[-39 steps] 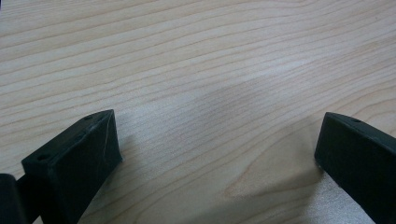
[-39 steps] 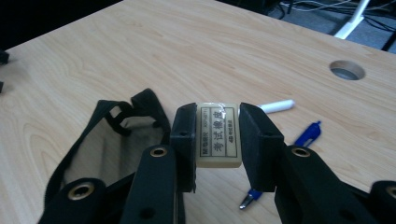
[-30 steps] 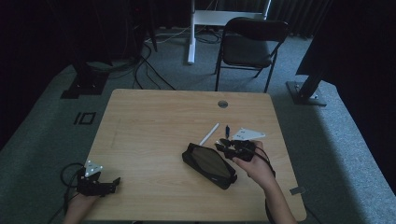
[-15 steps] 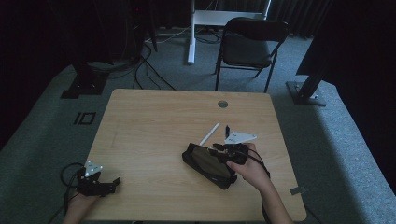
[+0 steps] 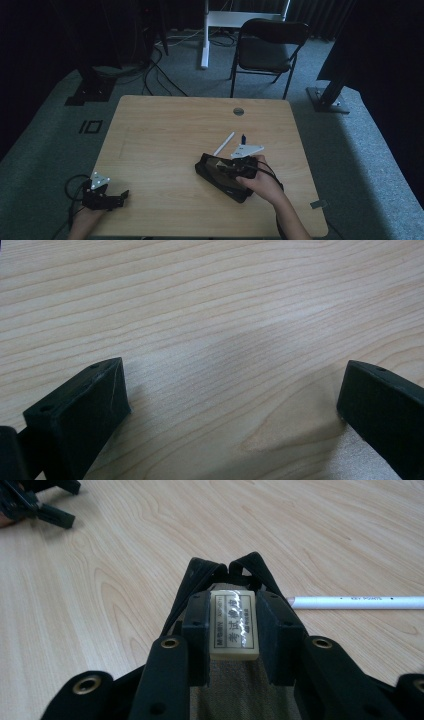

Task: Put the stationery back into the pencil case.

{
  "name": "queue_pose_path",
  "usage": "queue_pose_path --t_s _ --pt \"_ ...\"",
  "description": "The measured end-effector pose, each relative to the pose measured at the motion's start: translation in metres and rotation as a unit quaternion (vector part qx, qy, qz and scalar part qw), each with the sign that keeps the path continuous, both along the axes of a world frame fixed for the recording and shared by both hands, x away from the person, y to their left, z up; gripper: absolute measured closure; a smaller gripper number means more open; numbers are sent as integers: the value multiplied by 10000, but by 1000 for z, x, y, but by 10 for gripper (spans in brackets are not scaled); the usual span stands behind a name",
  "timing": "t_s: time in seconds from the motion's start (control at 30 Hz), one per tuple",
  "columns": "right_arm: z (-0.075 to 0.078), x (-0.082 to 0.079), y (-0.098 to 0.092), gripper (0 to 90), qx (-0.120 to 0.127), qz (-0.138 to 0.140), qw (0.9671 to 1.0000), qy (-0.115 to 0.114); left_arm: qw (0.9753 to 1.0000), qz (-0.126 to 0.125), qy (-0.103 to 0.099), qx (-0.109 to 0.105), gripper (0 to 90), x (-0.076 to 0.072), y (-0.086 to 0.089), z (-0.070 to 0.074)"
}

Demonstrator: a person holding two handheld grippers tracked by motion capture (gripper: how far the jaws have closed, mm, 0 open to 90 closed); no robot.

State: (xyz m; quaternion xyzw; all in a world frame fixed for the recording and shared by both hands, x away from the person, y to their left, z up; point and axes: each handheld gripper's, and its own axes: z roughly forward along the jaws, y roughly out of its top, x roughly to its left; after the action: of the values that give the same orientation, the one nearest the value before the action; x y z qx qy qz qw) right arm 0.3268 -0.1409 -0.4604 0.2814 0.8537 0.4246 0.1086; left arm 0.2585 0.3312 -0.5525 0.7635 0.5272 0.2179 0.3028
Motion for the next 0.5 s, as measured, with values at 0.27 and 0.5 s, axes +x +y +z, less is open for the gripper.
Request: queue_pose_path --t_s 0.27,0.5 --pt "-6 3 4 682 -222 -24 9996 195 10000 -5 3 5 1 0 0 0" --pt "-11 5 9 682 -530 2 9981 310 10000 -5 4 4 1 0 0 0"
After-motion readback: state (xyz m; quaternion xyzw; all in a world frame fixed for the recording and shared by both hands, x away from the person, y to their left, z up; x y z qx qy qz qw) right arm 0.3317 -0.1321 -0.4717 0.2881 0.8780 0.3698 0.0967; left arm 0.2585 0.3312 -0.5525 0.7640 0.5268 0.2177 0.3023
